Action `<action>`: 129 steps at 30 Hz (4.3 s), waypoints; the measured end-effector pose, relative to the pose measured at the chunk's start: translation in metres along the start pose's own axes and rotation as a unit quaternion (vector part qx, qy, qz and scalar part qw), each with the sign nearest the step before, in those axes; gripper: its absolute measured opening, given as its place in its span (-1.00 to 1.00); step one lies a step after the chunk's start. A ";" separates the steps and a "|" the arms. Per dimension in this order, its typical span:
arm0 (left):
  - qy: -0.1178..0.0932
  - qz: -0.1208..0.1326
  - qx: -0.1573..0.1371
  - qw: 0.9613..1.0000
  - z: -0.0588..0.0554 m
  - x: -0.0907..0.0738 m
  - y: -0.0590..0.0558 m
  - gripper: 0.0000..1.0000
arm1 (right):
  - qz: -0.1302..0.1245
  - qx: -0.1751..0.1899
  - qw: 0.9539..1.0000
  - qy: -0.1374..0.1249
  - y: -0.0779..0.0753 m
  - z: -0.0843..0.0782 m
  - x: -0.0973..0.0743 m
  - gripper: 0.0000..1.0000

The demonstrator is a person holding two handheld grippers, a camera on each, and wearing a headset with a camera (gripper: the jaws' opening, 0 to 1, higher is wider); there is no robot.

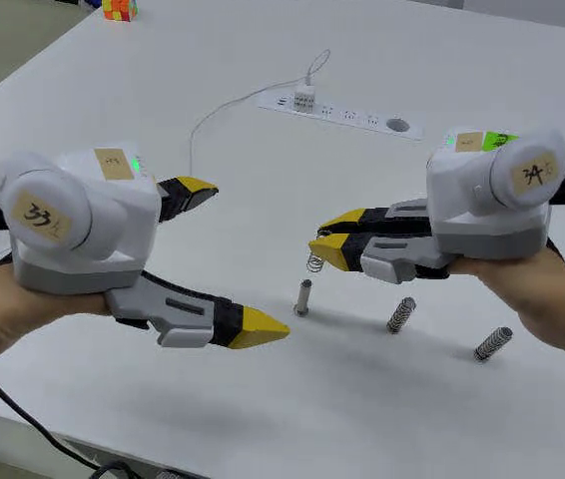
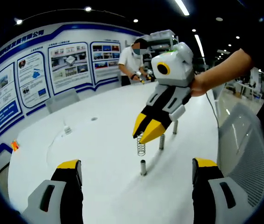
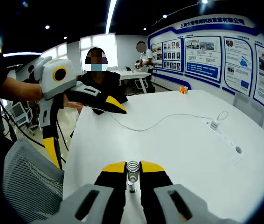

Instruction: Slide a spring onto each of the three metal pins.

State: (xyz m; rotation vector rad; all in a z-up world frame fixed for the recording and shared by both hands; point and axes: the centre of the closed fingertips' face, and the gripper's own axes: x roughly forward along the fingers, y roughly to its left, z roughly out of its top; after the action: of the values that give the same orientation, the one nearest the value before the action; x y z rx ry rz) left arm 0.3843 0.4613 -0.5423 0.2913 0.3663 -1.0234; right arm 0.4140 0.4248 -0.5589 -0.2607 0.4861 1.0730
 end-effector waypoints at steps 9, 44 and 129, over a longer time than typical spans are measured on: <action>0.009 -0.003 0.000 1.000 -0.004 -0.001 -0.004 1.00 | 0.005 0.008 1.000 0.013 0.003 -0.013 0.009 -0.78; 0.022 -0.020 -0.002 1.000 -0.011 0.001 -0.005 0.98 | -0.006 -0.004 0.999 0.048 0.001 -0.046 0.032 -0.78; -0.037 -0.013 -0.023 0.999 0.050 0.012 -0.032 1.00 | -0.143 0.021 0.988 -0.060 -0.041 -0.026 -0.147 -0.37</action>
State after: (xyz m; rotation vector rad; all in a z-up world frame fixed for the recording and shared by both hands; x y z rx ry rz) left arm 0.3696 0.4163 -0.5044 0.2068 0.3262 -1.0478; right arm 0.3873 0.2804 -0.5094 -0.2207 0.3504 0.7928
